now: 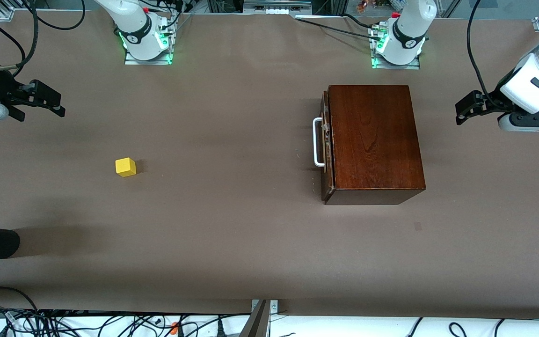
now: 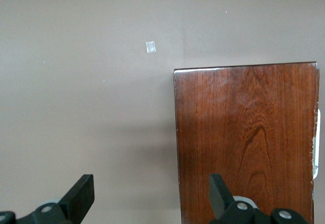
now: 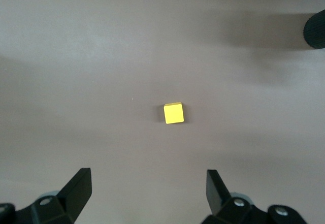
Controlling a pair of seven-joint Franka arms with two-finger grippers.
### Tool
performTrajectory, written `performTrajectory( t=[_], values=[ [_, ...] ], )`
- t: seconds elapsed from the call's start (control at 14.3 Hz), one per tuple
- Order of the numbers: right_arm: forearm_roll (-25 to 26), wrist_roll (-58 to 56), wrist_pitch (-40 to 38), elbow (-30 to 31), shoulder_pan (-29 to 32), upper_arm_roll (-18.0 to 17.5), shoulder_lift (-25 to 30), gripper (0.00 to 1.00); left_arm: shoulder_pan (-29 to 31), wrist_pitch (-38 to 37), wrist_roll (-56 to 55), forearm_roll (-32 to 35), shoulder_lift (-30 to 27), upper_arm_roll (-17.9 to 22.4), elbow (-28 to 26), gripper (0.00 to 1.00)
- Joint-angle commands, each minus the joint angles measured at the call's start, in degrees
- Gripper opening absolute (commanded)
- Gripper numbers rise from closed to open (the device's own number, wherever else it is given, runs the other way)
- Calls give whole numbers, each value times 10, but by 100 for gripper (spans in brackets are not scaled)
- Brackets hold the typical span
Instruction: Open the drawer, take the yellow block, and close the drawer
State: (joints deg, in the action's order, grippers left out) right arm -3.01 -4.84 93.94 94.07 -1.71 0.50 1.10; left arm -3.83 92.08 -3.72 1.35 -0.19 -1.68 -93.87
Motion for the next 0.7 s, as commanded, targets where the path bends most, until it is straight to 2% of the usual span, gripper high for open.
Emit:
performTrajectory(
  t=[0.0,0.63],
  values=[
    [8,4,-13,-16,1,-4,-7,100,-3,-8,16,-4,-3,0,1,100],
    [8,4,-13,-16,1,-4,-7,100,0,-8,27,-6,0,0,3,100]
  ],
)
